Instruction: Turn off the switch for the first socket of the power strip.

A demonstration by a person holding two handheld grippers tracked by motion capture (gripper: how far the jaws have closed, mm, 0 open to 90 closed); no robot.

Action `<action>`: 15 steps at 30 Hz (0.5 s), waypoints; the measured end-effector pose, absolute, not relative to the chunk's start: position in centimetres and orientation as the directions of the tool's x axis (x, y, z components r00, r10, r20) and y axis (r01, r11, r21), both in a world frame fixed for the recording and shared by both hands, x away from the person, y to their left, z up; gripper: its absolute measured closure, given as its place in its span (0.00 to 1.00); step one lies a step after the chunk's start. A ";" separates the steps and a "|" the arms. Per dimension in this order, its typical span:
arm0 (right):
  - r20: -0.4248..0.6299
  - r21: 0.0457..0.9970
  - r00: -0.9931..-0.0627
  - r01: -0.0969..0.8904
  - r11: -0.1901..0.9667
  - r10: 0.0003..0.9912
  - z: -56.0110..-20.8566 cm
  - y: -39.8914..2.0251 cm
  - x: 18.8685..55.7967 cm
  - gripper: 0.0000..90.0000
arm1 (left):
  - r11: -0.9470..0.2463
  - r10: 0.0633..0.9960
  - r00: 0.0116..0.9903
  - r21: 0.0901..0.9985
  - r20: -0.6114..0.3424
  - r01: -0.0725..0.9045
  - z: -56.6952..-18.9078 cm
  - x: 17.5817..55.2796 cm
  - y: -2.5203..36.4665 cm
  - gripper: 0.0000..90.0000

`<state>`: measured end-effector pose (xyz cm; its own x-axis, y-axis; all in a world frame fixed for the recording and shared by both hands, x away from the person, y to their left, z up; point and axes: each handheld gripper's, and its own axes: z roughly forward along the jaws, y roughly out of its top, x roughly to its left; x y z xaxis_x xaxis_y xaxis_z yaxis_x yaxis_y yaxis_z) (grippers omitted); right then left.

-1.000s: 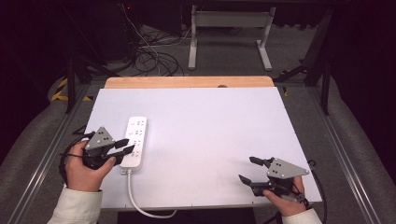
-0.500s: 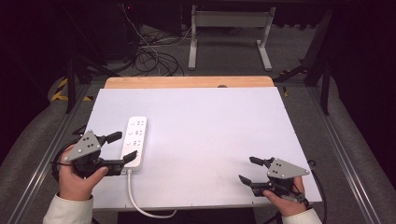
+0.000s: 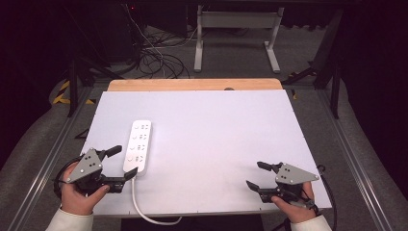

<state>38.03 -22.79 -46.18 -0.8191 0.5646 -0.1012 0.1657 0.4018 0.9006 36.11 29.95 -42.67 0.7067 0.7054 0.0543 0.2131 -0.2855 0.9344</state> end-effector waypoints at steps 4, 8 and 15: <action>-0.100 0.900 -0.820 0.167 0.403 0.563 -46.2 -22.8 38.0 0.31 | -0.260 0.720 0.694 0.933 0.016 0.249 -43.6 36.0 30.3 0.13; -0.098 0.899 -0.821 0.169 0.403 0.563 -46.3 -22.8 38.1 0.31 | -0.268 0.732 0.681 0.926 0.017 0.264 -44.2 35.9 30.5 0.12; -0.097 0.899 -0.821 0.170 0.403 0.563 -46.3 -22.8 38.1 0.31 | -0.333 0.728 0.680 0.911 0.086 0.241 -45.4 35.7 30.9 0.13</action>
<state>38.13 -22.83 -46.33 -0.8207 0.5631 -0.0967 0.1702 0.4026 0.8994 35.71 30.89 -45.37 0.6798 0.7283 0.0865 0.2412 -0.3333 0.9115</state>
